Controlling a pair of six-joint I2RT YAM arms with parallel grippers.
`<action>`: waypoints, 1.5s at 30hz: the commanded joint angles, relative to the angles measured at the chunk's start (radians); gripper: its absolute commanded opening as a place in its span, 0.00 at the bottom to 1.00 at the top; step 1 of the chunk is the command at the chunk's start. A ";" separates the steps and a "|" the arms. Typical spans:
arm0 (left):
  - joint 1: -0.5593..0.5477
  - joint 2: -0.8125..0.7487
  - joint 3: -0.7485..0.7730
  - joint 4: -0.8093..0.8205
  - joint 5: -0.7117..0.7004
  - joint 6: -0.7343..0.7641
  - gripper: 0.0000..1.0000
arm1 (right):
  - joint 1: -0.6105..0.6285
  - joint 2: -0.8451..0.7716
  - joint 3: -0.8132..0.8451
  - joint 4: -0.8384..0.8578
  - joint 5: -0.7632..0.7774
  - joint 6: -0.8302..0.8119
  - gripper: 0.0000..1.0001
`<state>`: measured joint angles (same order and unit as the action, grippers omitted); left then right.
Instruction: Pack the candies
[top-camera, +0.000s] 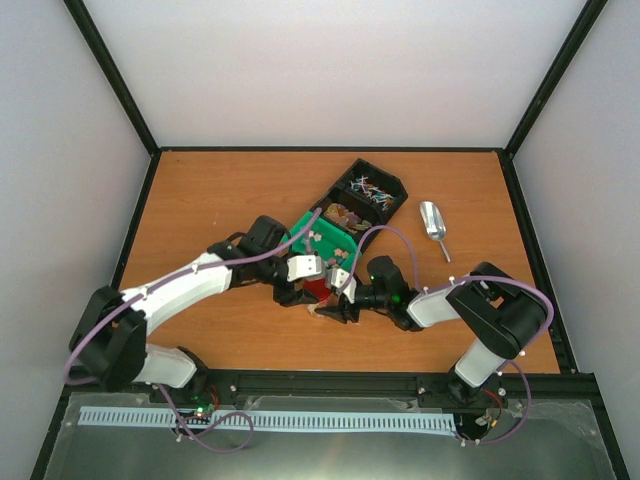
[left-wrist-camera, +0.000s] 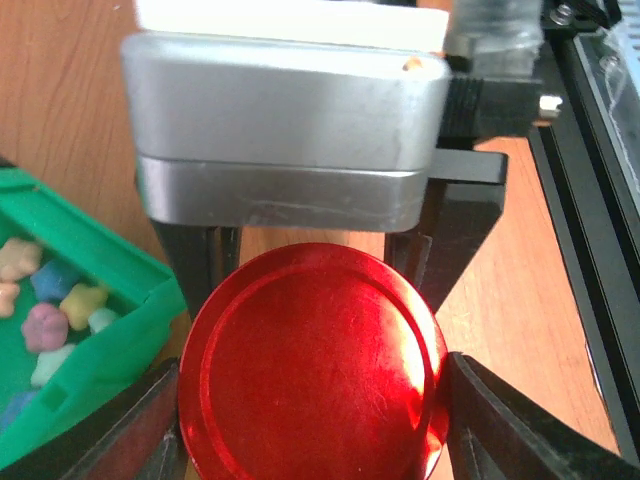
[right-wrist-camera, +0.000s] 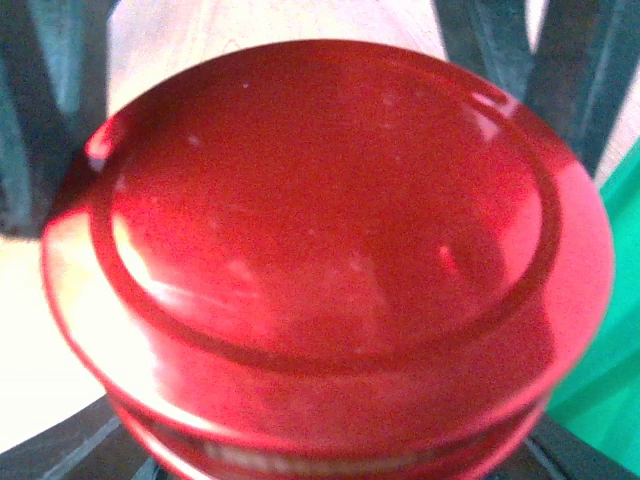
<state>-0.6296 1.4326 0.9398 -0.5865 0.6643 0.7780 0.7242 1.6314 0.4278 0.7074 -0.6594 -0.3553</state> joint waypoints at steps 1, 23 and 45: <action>0.007 0.066 0.063 -0.270 0.078 0.255 0.39 | -0.058 -0.018 0.037 -0.049 -0.044 -0.063 0.44; -0.090 -0.141 -0.204 0.423 -0.211 -0.714 0.37 | 0.006 0.014 0.031 0.068 0.163 0.092 0.79; 0.000 0.016 -0.048 0.093 0.061 -0.213 0.34 | -0.104 -0.019 0.061 -0.089 -0.027 -0.037 0.91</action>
<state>-0.6334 1.5009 0.9955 -0.5968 0.6891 0.7967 0.6552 1.6310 0.4713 0.6121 -0.7380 -0.4274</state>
